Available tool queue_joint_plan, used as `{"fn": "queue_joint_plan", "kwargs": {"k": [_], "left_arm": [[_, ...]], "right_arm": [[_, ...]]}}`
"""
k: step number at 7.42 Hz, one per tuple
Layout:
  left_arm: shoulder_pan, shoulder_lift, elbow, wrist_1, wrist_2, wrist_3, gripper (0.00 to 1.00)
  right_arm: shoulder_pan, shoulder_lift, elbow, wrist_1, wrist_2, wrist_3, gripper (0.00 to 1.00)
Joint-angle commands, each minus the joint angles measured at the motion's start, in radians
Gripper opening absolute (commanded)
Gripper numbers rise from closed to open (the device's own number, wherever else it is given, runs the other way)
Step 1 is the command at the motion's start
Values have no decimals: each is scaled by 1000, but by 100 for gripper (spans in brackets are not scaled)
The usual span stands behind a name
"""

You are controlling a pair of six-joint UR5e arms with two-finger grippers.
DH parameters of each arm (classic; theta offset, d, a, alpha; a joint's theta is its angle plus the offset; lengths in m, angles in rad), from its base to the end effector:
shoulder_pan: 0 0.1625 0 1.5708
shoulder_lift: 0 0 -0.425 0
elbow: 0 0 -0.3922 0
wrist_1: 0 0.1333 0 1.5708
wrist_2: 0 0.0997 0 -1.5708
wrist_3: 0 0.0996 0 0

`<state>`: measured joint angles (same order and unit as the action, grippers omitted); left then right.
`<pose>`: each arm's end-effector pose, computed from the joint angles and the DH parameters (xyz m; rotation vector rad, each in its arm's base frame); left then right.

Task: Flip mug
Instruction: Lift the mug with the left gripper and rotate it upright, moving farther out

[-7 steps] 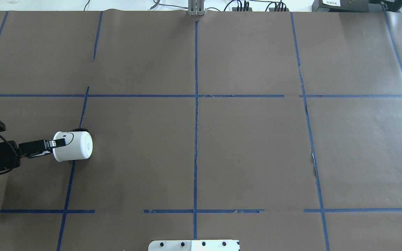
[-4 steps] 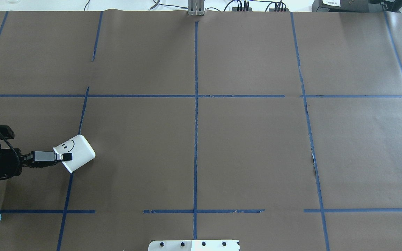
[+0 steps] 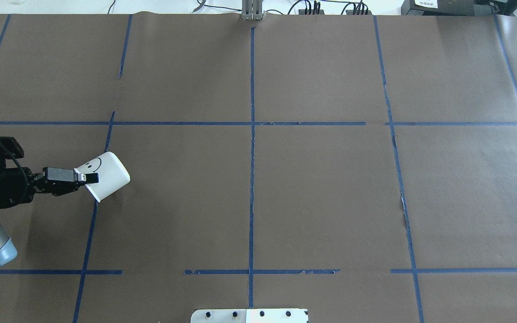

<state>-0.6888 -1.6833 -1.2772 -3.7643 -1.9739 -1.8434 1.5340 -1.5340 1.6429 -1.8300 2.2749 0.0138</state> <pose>0.3058 -0.3738 0.5262 0.1572 1.9751 -0.2195 0.0507 -0.4949 0.6346 -0.1618 -0.6988 0.0309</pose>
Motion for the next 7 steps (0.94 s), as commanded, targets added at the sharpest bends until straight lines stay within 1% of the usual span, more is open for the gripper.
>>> {"fn": "queue_joint_plan", "kwargs": {"k": [1,2,3,4,6,7], "left_arm": [[-127,-38,-110,311,-275,-7,0],[-180,-64,-164,487,-413,3,0],[-207,-91,-210,620,-490,4,0],[-207,-149,-238,752,-538,13,0],[-189,-350,-251,1131,-554,59,0],[-154,-433,-254,1331,-550,108,0]], "right_arm": [[0,0,0,0,0,0,100],[0,0,0,0,0,0,100],[0,0,0,0,0,0,100],[0,0,0,0,0,0,100],[0,0,0,0,0,0,100],[0,-1,0,0,0,0,100]]}}
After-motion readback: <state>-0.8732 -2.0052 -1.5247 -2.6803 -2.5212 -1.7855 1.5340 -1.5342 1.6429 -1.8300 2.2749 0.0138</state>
